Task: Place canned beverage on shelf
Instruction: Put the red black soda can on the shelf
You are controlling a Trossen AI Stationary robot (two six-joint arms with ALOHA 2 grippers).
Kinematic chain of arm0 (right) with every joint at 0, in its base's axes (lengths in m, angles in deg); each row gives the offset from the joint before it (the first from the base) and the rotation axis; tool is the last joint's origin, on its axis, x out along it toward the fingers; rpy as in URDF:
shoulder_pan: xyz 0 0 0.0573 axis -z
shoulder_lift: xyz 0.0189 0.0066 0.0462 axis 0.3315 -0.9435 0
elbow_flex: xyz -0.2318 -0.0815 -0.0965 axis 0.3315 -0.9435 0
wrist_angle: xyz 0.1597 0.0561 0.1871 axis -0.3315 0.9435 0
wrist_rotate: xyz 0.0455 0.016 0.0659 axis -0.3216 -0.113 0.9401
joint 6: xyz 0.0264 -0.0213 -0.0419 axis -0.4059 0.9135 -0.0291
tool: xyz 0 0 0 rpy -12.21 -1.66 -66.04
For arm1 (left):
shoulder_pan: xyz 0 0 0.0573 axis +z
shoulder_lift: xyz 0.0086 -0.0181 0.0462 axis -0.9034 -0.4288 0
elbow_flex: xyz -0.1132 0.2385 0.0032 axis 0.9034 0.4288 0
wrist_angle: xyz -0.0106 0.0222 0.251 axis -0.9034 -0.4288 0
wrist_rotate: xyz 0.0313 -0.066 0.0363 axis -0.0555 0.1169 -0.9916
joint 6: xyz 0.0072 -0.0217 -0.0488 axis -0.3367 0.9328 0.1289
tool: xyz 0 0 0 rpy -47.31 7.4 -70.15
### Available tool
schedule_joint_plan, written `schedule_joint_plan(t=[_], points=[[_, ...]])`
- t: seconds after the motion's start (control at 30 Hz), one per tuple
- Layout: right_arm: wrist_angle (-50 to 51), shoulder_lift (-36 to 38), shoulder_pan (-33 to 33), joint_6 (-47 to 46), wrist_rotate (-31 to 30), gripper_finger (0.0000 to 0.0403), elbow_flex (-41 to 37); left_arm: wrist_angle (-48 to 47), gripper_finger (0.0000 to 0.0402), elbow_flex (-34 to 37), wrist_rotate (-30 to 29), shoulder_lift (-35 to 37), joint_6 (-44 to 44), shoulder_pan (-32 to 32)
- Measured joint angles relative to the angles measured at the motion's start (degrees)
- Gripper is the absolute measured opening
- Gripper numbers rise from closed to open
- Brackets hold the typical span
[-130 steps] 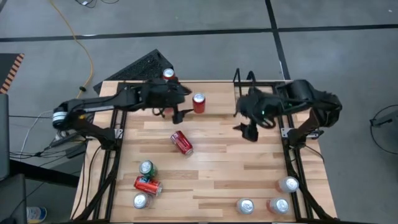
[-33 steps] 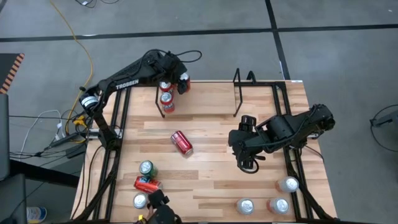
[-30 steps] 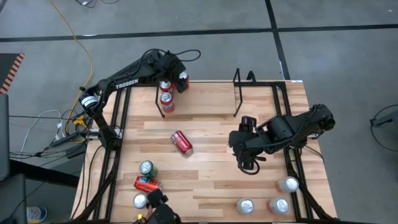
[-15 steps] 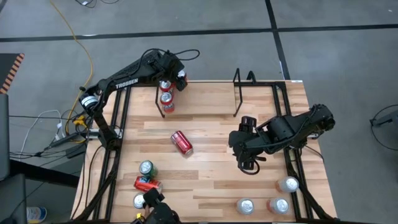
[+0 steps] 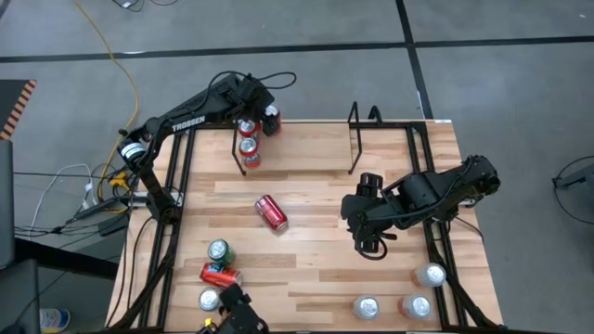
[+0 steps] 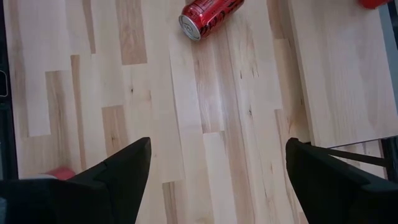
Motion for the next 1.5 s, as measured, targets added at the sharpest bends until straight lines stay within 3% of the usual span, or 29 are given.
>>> schedule_joint_plan(t=[0.37,1.03,1.5], points=[[0.00,0.00,0.00,-0.07,0.02,0.0345,0.00,-0.98,0.0268,-0.02,-0.92,0.02,0.29,-0.11],[0.02,0.00,-0.02,-2.51,0.55,0.0345,0.00,-1.51,0.0334,0.11,-2.58,-0.11,-1.03,-0.11],[0.07,0.00,-0.89,-2.95,0.55,0.0345,0.00,-1.70,0.0339,0.15,-2.20,2.55,-1.39,-0.11]])
